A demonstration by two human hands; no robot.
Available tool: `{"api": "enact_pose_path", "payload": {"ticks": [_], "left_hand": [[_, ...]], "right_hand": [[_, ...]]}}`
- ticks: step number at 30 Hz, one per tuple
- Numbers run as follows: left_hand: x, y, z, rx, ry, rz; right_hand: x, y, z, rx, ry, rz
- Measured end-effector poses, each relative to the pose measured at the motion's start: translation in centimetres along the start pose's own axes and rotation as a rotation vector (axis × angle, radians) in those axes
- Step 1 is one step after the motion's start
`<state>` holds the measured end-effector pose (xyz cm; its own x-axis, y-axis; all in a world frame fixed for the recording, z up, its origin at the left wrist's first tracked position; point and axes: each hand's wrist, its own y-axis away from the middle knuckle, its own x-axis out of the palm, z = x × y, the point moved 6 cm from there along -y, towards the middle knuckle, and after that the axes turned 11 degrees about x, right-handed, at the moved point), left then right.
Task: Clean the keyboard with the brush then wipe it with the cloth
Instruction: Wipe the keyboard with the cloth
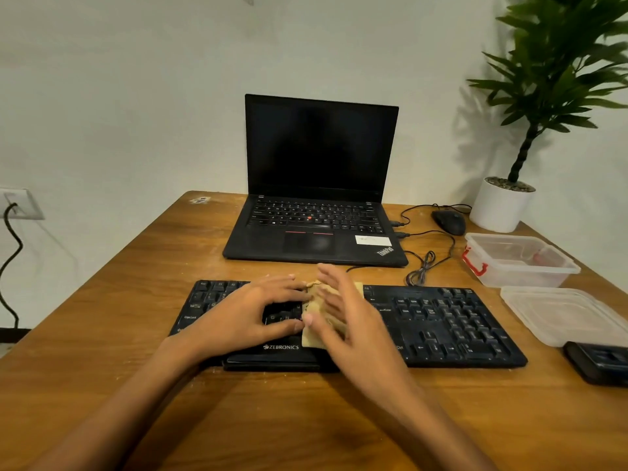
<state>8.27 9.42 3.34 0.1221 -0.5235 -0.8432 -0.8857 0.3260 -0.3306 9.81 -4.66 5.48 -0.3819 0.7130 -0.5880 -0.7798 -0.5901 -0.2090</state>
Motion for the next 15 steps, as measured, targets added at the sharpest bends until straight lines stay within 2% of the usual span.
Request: {"api": "enact_pose_path", "payload": {"ticks": [2,5,10,15], "left_hand": [[-0.2,0.2,0.0,-0.007,0.012,-0.005],[-0.3,0.1,-0.7,0.022,0.08,0.03],[0.7,-0.6,-2.0,0.073,0.079,0.146],[1.1,-0.3,-1.6,0.052,0.088,0.162]], "right_hand": [[-2.2,-0.2,-0.4,-0.009,-0.092,-0.115],[-4.8,-0.6,-1.8,0.007,0.049,-0.25],[-4.1,-1.2,-4.7,0.18,0.495,-0.171],[-3.5,-1.3,-4.7,0.229,0.526,-0.145]]}}
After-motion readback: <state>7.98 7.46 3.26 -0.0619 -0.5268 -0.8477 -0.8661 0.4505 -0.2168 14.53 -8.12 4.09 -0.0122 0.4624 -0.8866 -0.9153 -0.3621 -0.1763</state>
